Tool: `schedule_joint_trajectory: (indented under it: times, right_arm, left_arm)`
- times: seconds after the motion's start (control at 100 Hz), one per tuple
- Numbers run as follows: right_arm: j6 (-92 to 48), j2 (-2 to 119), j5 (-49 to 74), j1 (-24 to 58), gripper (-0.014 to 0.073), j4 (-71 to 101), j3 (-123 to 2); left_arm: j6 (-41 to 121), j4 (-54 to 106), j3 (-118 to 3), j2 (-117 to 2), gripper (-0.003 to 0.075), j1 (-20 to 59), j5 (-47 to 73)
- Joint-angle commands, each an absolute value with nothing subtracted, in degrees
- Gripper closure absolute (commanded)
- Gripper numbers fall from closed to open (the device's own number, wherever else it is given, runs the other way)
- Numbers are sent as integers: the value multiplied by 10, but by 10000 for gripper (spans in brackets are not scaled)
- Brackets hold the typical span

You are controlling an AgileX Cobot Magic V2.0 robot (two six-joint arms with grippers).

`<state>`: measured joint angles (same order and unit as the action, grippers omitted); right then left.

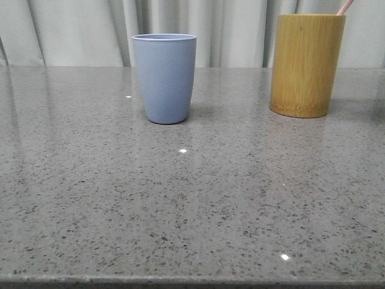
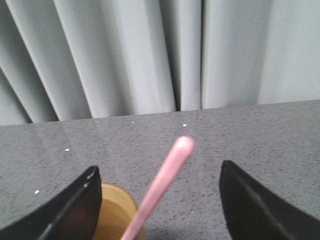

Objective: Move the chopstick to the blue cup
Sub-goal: 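Grasp the pink stick in the bamboo cup with the right gripper and lift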

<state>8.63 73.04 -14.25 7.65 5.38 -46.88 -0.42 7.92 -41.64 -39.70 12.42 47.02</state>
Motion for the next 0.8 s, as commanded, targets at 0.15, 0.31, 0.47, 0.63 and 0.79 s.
schedule_joint_trajectory:
  times: [0.15, 0.31, 0.47, 0.63, 0.79]
  right_arm:
    - [79, 733, -220, 57, 87, 54, -487]
    - [79, 736, -240, 59, 87, 54, -487]
    - [85, 736, -252, 59, 88, 54, -487]
    - [108, 736, -250, 59, 217, 54, -487]
    - [139, 736, -250, 59, 385, 54, -487]
  left_arm:
    - [-9, 84, -431, -396, 194, 122, 430]
    - [-9, 84, -431, -396, 194, 122, 428]
    - [-9, 84, -431, -396, 194, 122, 427]
    - [-9, 84, -431, -396, 194, 122, 421]
    - [-9, 84, -431, -396, 194, 122, 421]
